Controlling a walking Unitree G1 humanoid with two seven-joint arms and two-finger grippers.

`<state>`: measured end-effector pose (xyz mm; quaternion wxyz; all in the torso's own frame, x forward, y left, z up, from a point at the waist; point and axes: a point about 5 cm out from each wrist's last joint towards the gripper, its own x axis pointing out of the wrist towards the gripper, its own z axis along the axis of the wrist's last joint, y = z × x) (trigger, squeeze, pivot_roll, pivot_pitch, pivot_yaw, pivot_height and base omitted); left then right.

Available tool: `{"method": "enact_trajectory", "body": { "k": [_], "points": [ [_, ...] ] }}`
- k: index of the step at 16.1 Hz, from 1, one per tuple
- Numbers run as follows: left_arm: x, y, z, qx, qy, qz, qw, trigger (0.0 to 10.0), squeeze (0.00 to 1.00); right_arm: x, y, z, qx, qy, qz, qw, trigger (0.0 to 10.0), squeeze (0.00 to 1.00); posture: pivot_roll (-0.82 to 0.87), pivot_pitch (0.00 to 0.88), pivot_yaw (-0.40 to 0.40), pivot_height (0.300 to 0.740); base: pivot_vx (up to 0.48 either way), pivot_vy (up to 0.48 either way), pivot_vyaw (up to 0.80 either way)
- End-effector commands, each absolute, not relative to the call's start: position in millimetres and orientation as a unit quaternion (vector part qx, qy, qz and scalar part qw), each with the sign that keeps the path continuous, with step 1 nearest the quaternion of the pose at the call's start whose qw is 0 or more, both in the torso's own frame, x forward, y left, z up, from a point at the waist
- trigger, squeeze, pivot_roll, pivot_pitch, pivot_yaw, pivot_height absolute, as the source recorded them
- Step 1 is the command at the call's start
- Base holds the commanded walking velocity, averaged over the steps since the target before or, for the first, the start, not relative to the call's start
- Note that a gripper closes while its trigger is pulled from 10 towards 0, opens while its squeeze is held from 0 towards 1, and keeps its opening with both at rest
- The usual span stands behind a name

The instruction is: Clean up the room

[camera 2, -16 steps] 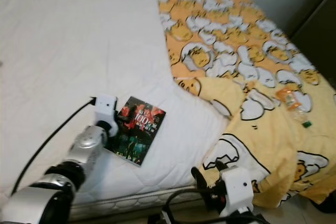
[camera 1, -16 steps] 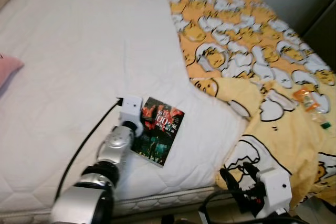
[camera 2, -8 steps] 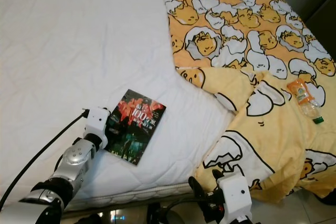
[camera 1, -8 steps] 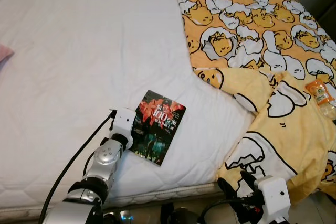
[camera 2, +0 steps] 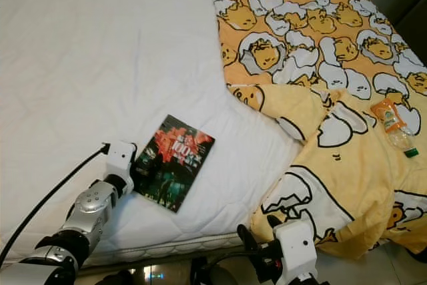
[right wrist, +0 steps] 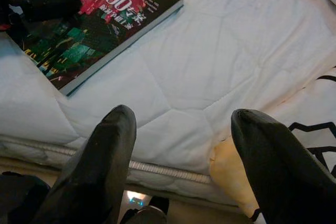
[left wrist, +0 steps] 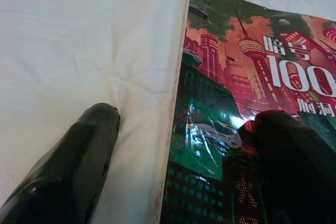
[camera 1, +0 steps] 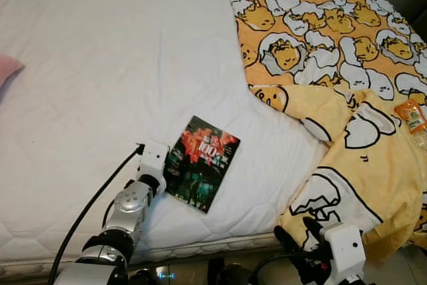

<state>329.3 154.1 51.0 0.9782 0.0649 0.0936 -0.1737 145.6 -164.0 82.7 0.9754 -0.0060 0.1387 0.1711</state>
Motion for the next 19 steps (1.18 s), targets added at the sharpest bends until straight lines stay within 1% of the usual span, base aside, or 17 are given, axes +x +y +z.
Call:
{"method": "enact_trajectory", "body": {
  "k": [1, 2, 3, 4, 6, 9, 11, 14, 17, 19],
  "points": [
    [301, 140, 10, 0.055, 0.199, -0.215, 0.955, 10.0, 0.00, 141, -171, 75, -0.014, 0.162, 0.161, 0.974, 10.0, 0.00, -0.12, 0.290, -0.161, 0.740, 0.000, 0.000, 0.00],
    [299, 135, 7, 0.069, 0.211, -0.233, 0.947, 3.8, 0.00, 141, -171, 75, -0.014, 0.163, 0.160, 0.973, 10.0, 0.00, -0.11, 0.291, -0.158, 0.740, 0.000, 0.000, 0.00],
    [298, 133, 6, 0.076, 0.217, -0.238, 0.944, 0.0, 0.00, 142, -171, 74, -0.014, 0.163, 0.160, 0.973, 10.0, 0.00, -0.11, 0.291, -0.157, 0.740, 0.000, 0.000, 0.00],
    [293, 129, -1, 0.079, 0.242, -0.251, 0.934, 0.0, 0.00, 143, -169, 73, -0.015, 0.164, 0.160, 0.973, 10.0, 0.00, -0.11, 0.293, -0.151, 0.740, 0.000, 0.000, 0.00],
    [283, 124, -14, 0.040, 0.300, -0.259, 0.917, 0.0, 0.00, 144, -168, 72, -0.015, 0.164, 0.160, 0.973, 10.0, 0.00, -0.11, 0.291, -0.145, 0.740, 0.000, 0.000, 0.00],
    [280, 120, -16, 0.014, 0.324, -0.269, 0.907, 0.0, 0.00, 147, -170, 74, -0.015, 0.154, 0.150, 0.977, 10.0, 0.00, -0.11, 0.279, -0.138, 0.740, 0.000, 0.000, 0.00],
    [287, 120, -10, 0.020, 0.304, -0.263, 0.915, 0.0, 0.00, 151, -171, 73, -0.015, 0.152, 0.149, 0.977, 10.0, 0.00, -0.11, 0.260, -0.134, 0.740, 0.000, 0.000, 0.00],
    [290, 118, -6, -0.005, 0.296, -0.265, 0.917, 0.0, 0.00, 156, -172, 73, -0.015, 0.148, 0.146, 0.978, 10.0, 0.00, -0.11, 0.240, -0.127, 0.740, 0.000, 0.000, 0.00],
    [291, 119, -4, -0.031, 0.296, -0.268, 0.916, 0.0, 0.00, 159, -175, 73, -0.015, 0.145, 0.141, 0.979, 10.0, 0.00, -0.10, 0.242, -0.124, 0.740, 0.000, 0.000, 0.00],
    [295, 116, 0, -0.050, 0.282, -0.267, 0.920, 0.0, 0.00, 162, -174, 71, -0.010, 0.143, 0.138, 0.980, 10.0, 0.00, -0.09, 0.240, -0.119, 0.740, 0.000, 0.000, 0.00]
  ]
}}
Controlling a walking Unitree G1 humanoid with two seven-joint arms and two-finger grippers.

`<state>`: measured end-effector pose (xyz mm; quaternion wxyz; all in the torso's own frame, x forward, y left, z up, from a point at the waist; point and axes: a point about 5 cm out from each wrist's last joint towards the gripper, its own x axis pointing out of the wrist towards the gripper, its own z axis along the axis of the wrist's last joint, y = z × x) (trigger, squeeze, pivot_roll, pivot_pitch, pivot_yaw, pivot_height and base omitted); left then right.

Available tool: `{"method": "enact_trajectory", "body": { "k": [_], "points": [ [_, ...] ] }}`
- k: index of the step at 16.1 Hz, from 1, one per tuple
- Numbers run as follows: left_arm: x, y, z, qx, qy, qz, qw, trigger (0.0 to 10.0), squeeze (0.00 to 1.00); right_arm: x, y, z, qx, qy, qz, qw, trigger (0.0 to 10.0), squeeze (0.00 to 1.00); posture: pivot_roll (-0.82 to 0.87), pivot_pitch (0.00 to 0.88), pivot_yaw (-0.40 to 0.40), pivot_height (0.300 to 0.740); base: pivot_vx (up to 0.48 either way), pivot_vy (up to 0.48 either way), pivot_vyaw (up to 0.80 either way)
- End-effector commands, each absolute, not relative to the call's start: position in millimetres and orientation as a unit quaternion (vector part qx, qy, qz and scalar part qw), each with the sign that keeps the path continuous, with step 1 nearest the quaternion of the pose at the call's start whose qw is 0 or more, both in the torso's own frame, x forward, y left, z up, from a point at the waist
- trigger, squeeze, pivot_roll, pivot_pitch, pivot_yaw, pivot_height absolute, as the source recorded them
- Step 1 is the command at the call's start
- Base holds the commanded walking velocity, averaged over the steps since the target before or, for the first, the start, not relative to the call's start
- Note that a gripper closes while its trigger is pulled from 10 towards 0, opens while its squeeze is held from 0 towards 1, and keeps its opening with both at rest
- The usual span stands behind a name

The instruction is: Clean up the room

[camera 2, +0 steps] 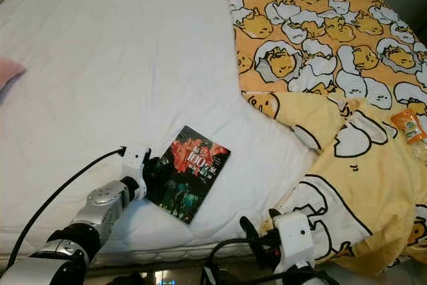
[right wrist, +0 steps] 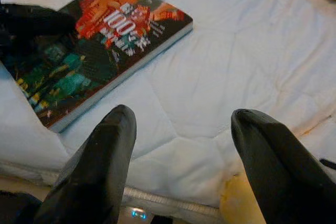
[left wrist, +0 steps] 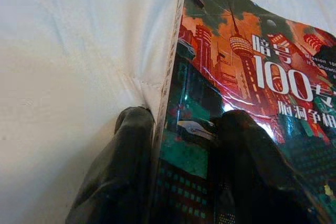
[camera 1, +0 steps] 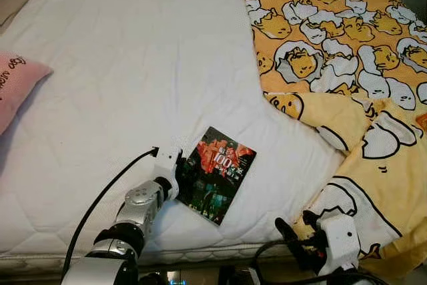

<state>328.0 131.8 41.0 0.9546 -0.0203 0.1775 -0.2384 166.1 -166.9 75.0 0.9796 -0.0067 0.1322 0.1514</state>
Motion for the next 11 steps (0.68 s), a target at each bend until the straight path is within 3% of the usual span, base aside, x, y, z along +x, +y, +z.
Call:
{"method": "enact_trajectory", "body": {
  "k": [1, 5, 9, 11],
  "points": [
    [296, 111, 4, -0.018, 0.256, -0.286, 0.923, 0.0, 0.00, 165, -173, 69, -0.003, 0.143, 0.133, 0.981, 10.0, 0.00, -0.08, 0.230, -0.110, 0.740, 0.000, 0.000, 0.00],
    [298, 93, 10, -0.066, 0.243, -0.299, 0.920, 0.0, 0.00, 191, -172, 65, 0.006, 0.123, 0.123, 0.985, 10.0, 0.00, -0.04, 0.146, -0.077, 0.740, 0.000, 0.000, 0.00],
    [329, 81, 53, -0.142, 0.151, -0.298, 0.932, 0.0, 0.00, 233, -169, 71, 0.010, 0.073, 0.113, 0.991, 10.0, 0.00, 0.02, 0.009, -0.023, 0.740, 0.000, 0.000, 0.00],
    [348, 83, 84, -0.203, 0.091, -0.280, 0.934, 0.0, 0.00, 255, -169, 74, 0.014, 0.051, 0.101, 0.993, 10.0, 0.00, 0.05, 0.000, 0.004, 0.740, 0.000, 0.000, 0.00]
  ]
}}
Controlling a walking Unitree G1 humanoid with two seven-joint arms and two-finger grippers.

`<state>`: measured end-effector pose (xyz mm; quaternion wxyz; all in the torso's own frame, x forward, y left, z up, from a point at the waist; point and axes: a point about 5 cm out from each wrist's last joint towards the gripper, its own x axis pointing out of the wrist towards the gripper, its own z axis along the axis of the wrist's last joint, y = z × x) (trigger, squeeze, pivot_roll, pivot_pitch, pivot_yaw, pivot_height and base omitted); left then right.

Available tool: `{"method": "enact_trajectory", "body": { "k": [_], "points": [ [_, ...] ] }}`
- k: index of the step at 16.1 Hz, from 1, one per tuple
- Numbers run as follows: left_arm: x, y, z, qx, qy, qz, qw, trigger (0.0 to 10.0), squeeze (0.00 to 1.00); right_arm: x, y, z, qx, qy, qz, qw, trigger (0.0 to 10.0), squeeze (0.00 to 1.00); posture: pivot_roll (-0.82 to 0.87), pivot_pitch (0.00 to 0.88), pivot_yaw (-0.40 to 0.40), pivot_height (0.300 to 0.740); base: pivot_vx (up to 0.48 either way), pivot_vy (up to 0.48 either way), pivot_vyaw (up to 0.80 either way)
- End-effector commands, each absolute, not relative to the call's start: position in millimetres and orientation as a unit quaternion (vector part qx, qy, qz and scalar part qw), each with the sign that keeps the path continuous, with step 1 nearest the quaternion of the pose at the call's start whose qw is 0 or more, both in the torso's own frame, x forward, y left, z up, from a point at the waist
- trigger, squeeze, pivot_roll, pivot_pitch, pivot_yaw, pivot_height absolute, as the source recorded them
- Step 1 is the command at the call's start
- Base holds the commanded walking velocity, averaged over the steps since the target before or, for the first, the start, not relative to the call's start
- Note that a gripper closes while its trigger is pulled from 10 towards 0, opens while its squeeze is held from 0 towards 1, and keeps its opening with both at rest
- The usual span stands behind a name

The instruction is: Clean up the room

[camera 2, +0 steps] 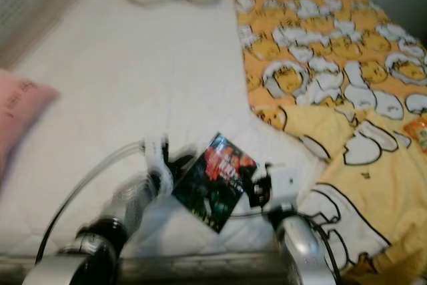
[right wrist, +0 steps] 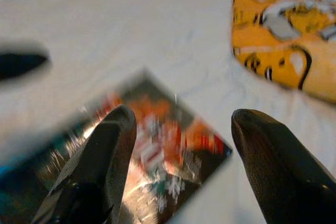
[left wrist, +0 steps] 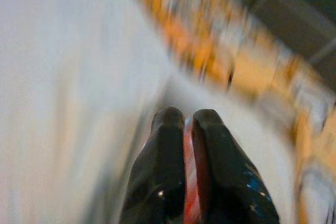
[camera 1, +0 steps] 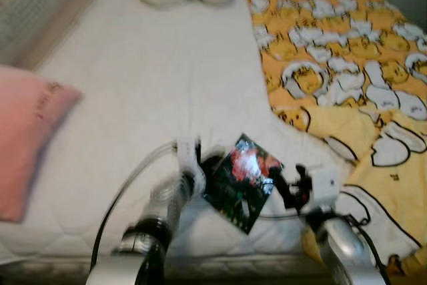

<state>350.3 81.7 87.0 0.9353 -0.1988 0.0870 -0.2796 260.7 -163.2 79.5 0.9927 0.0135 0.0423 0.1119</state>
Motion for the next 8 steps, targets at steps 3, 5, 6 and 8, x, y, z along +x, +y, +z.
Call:
{"method": "enact_trajectory", "body": {
  "k": [3, 5, 6, 8],
  "points": [
    [367, 95, 114, -0.239, 0.035, -0.233, 0.942, 0.0, 0.00, 276, -168, 77, 0.017, 0.031, 0.091, 0.995, 10.0, 0.00, 0.08, 0.000, 0.020, 0.740, 0.000, 0.000, 0.00],
    [369, 95, 122, -0.146, 0.022, -0.258, 0.955, 0.0, 0.00, 282, -167, 78, 0.014, 0.025, 0.092, 0.995, 10.0, 0.00, 0.09, 0.000, 0.021, 0.740, 0.000, 0.000, 0.00],
    [368, 98, 121, -0.075, 0.018, -0.249, 0.965, 0.0, 0.00, 284, -170, 78, 0.002, 0.024, 0.074, 0.997, 10.0, 0.00, 0.09, 0.000, 0.022, 0.740, 0.000, 0.000, 0.00],
    [355, 108, 112, 0.026, -0.002, -0.238, 0.971, 10.0, 0.00, 279, -174, 85, 0.020, -0.002, 0.044, 0.999, 10.0, 0.00, 0.09, 0.000, 0.027, 0.740, 0.000, 0.000, 0.00]
  ]
}}
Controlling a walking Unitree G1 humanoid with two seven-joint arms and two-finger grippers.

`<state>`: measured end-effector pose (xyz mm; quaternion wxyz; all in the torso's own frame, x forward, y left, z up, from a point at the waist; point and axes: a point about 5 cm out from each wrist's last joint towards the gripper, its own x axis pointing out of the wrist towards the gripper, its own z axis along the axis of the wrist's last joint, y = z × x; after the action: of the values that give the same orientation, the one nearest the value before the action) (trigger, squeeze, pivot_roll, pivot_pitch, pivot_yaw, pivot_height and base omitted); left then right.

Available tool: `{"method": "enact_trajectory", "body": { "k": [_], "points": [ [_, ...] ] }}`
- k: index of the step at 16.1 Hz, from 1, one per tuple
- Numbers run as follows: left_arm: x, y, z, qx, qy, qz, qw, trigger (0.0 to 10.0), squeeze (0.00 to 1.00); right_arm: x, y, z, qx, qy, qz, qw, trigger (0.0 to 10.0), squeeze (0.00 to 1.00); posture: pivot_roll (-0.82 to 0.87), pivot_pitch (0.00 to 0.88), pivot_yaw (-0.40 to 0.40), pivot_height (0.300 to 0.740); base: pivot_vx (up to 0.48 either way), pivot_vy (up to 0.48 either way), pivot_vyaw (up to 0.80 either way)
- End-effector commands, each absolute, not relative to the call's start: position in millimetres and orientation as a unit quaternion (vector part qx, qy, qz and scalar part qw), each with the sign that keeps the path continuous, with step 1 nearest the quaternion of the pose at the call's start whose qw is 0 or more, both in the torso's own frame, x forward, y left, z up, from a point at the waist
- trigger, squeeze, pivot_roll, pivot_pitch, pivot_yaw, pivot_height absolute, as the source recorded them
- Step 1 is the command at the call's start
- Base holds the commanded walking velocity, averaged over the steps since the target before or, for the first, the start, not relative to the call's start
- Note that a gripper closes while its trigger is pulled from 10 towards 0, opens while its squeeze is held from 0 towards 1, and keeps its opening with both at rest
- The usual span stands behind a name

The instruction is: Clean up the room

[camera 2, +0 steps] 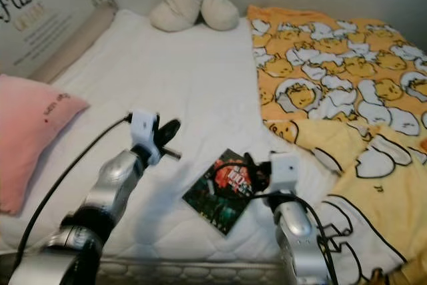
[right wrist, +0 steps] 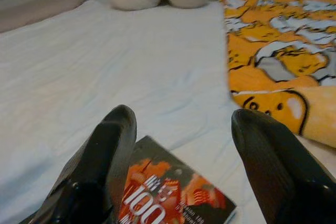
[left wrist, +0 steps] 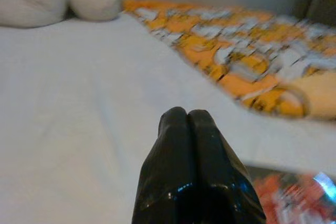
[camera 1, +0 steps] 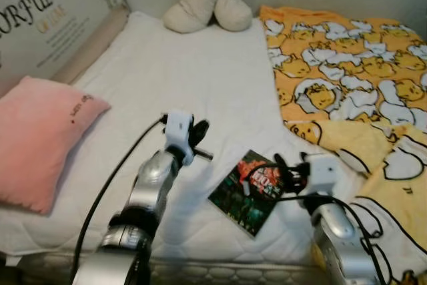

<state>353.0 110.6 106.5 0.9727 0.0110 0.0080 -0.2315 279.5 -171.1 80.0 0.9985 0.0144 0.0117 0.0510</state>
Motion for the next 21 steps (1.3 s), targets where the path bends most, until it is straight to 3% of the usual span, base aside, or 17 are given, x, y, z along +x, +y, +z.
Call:
{"method": "enact_trajectory", "body": {
  "k": [1, 2, 4, 6, 10, 14, 21],
  "points": [
    [350, 115, 104, 0.037, 0.005, -0.216, 0.976, 10.0, 0.00, 277, -178, 82, 0.017, 0.005, 0.020, 1.000, 10.0, 0.00, 0.09, 0.000, 0.028, 0.740, 0.000, 0.000, 0.00],
    [345, 118, 96, 0.054, 0.007, -0.207, 0.977, 10.0, 0.00, 276, -179, 76, 0.042, 0.018, 0.003, 0.999, 10.0, 0.00, 0.09, 0.000, 0.029, 0.740, 0.000, 0.000, 0.00],
    [338, 120, 85, 0.089, 0.009, -0.167, 0.982, 10.0, 0.00, 277, -175, 45, 0.168, 0.107, -0.024, 0.980, 10.0, 0.00, 0.10, 0.000, 0.025, 0.740, 0.000, 0.000, 0.00],
    [334, 118, 91, 0.102, -0.020, -0.174, 0.979, 10.0, 0.00, 281, -171, 44, 0.220, 0.102, -0.021, 0.970, 10.0, 0.00, 0.11, 0.000, 0.025, 0.740, 0.000, 0.000, 0.00],
    [327, 130, 86, 0.129, -0.009, -0.184, 0.974, 10.0, 0.00, 275, -181, 13, 0.210, 0.144, -0.066, 0.965, 10.0, 0.00, 0.16, 0.007, 0.030, 0.740, 0.000, 0.000, 0.00],
    [321, 146, 91, 0.141, -0.014, -0.167, 0.976, 10.0, 0.00, 265, -177, -11, 0.192, 0.197, -0.069, 0.959, 10.0, 0.00, 0.25, 0.068, 0.039, 0.740, 0.000, 0.000, 0.00],
    [307, 146, 87, 0.144, -0.008, -0.161, 0.976, 10.0, 0.00, 275, -157, -13, 0.129, 0.215, -0.007, 0.968, 10.0, 0.00, 0.26, 0.094, 0.021, 0.740, 0.000, 0.000, 0.00]
  ]
}}
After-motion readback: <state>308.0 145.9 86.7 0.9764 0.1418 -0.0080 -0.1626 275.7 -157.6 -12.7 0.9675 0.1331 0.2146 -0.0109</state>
